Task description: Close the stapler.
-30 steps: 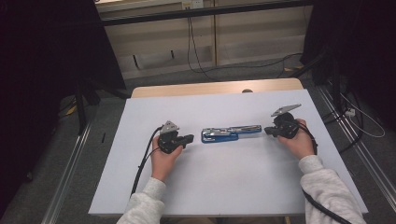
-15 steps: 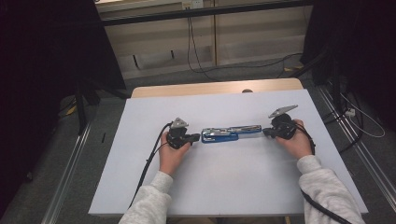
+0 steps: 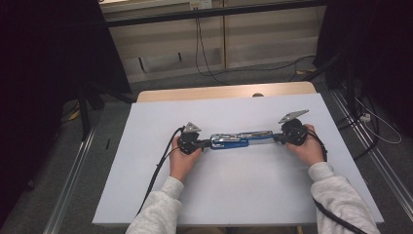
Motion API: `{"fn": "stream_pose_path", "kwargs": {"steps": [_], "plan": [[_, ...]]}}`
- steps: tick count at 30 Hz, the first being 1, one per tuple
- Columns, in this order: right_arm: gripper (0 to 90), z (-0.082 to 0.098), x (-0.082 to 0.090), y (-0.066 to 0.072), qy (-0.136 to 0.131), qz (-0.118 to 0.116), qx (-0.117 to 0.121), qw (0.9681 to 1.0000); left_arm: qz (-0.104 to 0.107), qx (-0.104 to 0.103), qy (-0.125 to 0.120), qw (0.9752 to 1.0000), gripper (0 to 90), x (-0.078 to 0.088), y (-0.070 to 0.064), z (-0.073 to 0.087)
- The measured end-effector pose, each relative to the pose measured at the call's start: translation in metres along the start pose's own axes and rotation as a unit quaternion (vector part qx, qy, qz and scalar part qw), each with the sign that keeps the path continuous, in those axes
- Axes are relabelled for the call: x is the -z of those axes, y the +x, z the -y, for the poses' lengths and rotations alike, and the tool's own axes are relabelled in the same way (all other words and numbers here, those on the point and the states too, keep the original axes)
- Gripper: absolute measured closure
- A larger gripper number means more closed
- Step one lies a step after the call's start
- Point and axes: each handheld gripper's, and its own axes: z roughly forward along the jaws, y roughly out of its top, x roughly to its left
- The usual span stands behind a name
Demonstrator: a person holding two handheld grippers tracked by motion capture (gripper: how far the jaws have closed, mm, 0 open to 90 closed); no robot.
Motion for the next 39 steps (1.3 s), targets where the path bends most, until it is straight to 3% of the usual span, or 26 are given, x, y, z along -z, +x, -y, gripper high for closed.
{"fn": "stream_pose_path", "kwargs": {"steps": [9, 17, 22, 25, 27, 34, 39], "plan": [[90.0, -0.001, -0.002, 0.003, 0.001, -0.007, 0.008, 0.9999, -0.001, 0.006, 0.0, 1.0, 90.0, -0.001, 0.001, 0.001], [90.0, -0.011, 0.001, 0.01, -0.026, -0.013, 0.013, 0.9995, -0.002, 0.004, 0.001, 1.0, 90.0, -0.001, 0.001, 0.001], [85.1, -0.019, 0.002, 0.017, -0.048, -0.033, 0.017, 0.9981, -0.008, 0.003, 0.0, 1.0, 86.3, 0.0, 0.002, 0.002], [79.5, -0.023, 0.0, 0.022, -0.054, -0.038, 0.02, 0.9976, -0.016, 0.019, -0.012, 0.9996, 78.4, 0.005, 0.004, 0.004], [73.7, -0.024, -0.002, 0.024, -0.057, -0.044, 0.013, 0.9973, -0.021, 0.033, -0.018, 0.9991, 68.3, 0.009, 0.007, 0.005], [51.2, -0.024, -0.003, 0.03, -0.064, -0.059, -0.004, 0.9962, -0.005, 0.06, -0.036, 0.9976, 35.9, 0.027, 0.011, 0.003], [37.9, -0.017, 0.004, 0.035, -0.066, -0.066, -0.014, 0.9956, -0.005, 0.071, -0.046, 0.9964, 24.8, 0.043, 0.013, 0.008]]}}
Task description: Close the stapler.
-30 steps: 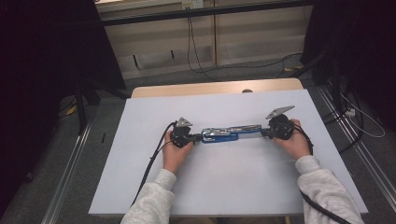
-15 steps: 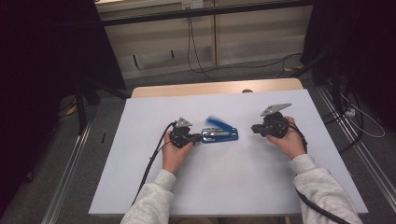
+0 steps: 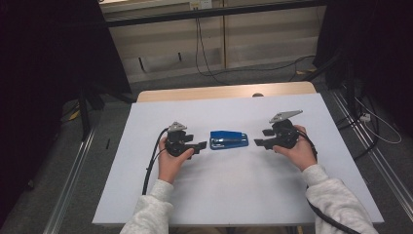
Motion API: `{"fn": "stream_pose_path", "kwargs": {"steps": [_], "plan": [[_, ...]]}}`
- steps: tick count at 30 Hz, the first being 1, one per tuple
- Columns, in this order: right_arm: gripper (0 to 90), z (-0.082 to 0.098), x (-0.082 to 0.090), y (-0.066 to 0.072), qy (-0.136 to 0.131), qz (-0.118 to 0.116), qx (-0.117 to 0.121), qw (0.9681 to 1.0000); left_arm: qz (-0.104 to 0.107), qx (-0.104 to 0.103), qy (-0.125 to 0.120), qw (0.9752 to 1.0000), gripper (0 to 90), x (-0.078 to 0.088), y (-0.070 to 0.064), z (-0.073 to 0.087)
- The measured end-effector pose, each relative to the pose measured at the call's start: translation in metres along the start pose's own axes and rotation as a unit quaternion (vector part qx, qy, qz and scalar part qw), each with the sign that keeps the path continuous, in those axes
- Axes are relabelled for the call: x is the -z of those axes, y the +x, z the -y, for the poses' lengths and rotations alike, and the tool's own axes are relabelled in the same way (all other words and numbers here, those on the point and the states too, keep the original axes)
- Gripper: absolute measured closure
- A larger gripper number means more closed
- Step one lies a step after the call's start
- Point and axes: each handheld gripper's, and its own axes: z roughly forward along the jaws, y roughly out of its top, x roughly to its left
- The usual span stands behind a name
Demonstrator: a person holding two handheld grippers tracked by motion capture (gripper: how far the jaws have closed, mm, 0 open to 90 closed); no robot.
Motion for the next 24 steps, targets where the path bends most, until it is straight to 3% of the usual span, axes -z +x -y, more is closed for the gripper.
{"fn": "stream_pose_path", "kwargs": {"steps": [4, 8, 16, 24], "plan": [[31.5, 0.006, 0.007, 0.006, -0.005, -0.002, -0.01, 0.9999, 0.003, 0.005, -0.006, 1.0, 20.7, 0.011, 0.0, 0.001], [29.2, 0.011, 0.014, 0.014, -0.001, -0.005, 0.001, 1.0, 0.01, 0.003, -0.007, 0.9999, 17.5, 0.021, -0.002, 0.001], [23.2, 0.022, 0.024, 0.021, 0.0, -0.009, 0.0, 1.0, 0.018, -0.022, -0.001, 0.9996, 13.1, 0.031, -0.009, 0.006], [21.3, 0.032, 0.036, 0.025, 0.0, -0.008, 0.0, 1.0, 0.019, -0.033, -0.001, 0.9993, 11.5, 0.041, -0.013, 0.009]]}}
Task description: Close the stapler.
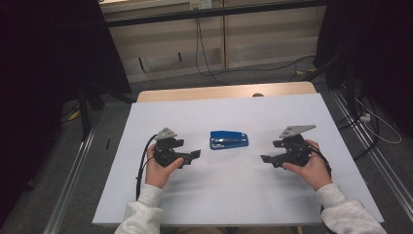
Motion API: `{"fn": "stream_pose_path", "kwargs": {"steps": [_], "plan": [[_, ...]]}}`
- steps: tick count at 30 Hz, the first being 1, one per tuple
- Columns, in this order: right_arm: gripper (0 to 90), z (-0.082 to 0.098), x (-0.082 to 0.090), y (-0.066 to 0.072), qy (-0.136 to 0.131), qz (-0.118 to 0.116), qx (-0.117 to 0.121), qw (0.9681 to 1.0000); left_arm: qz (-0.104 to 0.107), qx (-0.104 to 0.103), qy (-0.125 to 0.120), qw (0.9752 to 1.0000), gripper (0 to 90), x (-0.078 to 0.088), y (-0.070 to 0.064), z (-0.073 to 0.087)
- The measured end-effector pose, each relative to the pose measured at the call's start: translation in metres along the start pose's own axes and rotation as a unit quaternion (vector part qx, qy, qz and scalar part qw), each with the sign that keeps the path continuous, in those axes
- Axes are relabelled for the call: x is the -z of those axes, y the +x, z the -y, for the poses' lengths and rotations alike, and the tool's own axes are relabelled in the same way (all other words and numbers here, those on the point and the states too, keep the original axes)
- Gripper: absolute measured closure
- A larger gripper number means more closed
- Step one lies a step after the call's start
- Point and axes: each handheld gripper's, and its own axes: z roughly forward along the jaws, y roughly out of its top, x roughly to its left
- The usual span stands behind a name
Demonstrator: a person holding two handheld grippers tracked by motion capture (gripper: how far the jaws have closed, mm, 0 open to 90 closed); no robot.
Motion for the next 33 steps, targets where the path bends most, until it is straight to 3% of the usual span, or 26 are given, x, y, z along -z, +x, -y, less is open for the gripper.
{"fn": "stream_pose_path", "kwargs": {"steps": [15, 33], "plan": [[17.1, 0.017, 0.022, 0.006, -0.01, -0.001, -0.017, 0.9998, -0.007, -0.005, -0.005, 0.9999, 10.3, 0.022, 0.0, 0.013], [16.8, 0.029, 0.032, 0.018, -0.001, -0.001, -0.002, 1.0, -0.021, -0.001, -0.008, 0.9997, 9.7, 0.05, 0.001, 0.029]]}}
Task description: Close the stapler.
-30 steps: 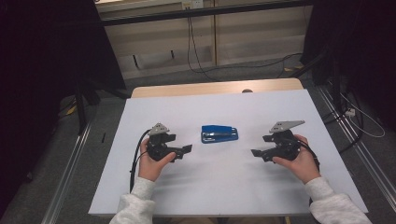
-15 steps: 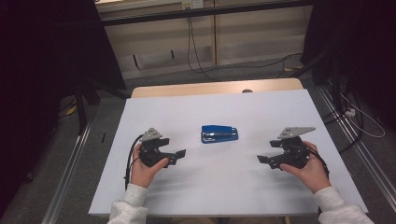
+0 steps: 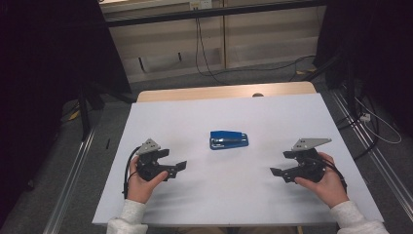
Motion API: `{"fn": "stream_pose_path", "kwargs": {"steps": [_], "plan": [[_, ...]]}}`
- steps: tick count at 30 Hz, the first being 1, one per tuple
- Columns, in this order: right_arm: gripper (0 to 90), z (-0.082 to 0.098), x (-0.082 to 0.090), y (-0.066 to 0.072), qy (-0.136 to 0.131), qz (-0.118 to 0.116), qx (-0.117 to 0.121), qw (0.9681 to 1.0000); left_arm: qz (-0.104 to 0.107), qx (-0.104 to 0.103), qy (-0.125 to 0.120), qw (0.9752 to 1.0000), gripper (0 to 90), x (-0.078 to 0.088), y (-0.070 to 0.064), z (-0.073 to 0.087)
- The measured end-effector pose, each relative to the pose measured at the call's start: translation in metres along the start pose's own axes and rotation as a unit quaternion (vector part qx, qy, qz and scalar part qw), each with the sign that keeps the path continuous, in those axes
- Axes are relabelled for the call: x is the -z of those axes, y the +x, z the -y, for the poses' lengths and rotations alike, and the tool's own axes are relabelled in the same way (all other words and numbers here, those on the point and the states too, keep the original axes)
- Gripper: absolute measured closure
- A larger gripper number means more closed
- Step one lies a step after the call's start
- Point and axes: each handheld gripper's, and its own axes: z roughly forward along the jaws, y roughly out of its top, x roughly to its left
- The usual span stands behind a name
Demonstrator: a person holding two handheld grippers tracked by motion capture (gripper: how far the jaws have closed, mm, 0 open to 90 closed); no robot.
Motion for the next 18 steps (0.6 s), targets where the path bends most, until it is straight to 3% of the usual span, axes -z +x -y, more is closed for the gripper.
{"fn": "stream_pose_path", "kwargs": {"steps": [18], "plan": [[16.5, 0.009, 0.01, 0.007, 0.0, 0.0, 0.004, 1.0, -0.011, 0.006, -0.007, 0.9999, 9.6, 0.018, 0.009, 0.01]]}}
